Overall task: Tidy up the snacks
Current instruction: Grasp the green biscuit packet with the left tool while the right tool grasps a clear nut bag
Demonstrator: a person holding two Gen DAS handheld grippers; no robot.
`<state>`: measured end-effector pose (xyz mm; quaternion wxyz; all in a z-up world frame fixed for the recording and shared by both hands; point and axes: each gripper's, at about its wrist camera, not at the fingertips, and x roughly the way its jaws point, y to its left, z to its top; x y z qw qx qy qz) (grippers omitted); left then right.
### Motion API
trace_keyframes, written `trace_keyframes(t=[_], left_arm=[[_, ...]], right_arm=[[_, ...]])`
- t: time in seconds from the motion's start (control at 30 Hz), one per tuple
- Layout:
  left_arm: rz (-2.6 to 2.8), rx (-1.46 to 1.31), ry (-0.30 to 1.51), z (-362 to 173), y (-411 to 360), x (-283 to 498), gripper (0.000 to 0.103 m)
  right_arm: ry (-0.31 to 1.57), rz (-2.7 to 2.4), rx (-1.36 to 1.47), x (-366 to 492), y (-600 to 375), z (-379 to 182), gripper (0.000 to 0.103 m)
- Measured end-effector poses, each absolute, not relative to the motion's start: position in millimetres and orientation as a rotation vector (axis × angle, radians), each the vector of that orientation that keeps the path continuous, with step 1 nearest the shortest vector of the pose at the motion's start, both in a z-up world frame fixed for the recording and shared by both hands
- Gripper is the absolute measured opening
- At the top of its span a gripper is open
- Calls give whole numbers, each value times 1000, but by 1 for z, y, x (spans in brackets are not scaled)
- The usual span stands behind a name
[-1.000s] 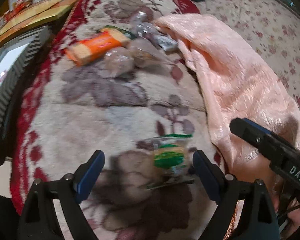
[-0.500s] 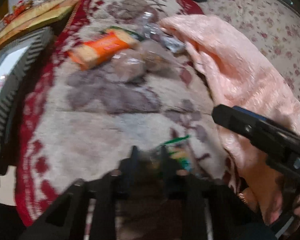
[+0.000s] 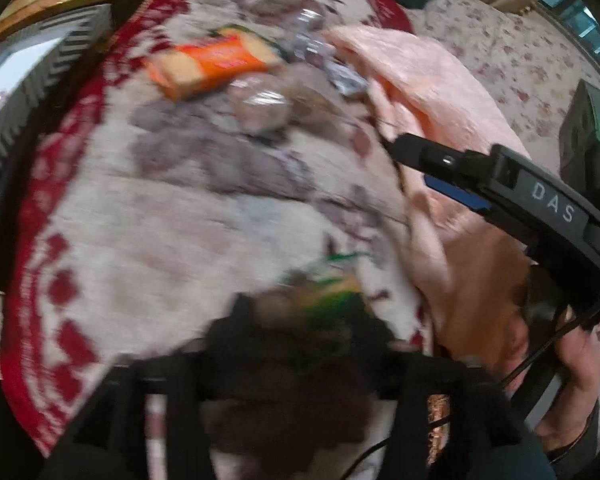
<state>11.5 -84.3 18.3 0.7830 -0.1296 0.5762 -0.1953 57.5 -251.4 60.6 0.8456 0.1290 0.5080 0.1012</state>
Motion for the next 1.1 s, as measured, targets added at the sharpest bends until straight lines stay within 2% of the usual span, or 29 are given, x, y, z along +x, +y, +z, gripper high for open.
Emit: trace_keyframes(t=[0.1, 0.47, 0.5, 0.57, 0.63, 0.9, 1.1], left_arm=[[-448, -243, 1238, 21, -105, 8, 70], [-370, -108, 1260, 6, -145, 17, 70], [-378, -99, 1253, 5, -145, 16, 69], [-376, -71, 1243, 6, -143, 13, 59], [-385, -64, 1239, 6, -140, 10, 53], [-457, -146, 1226, 12, -113, 5, 50], [-360, -138, 1145, 33, -72, 2, 50]], right_arm=[[1068, 198, 270, 49, -264, 64, 61], [1060, 180, 317, 40, -286, 64, 61], [1061, 180, 319, 40, -286, 63, 61], [1066, 183, 323, 40, -286, 61, 61], [1065, 185, 325, 40, -285, 62, 61], [1047, 186, 344, 38, -287, 65, 61], [1056, 238, 313, 44, -267, 63, 61]])
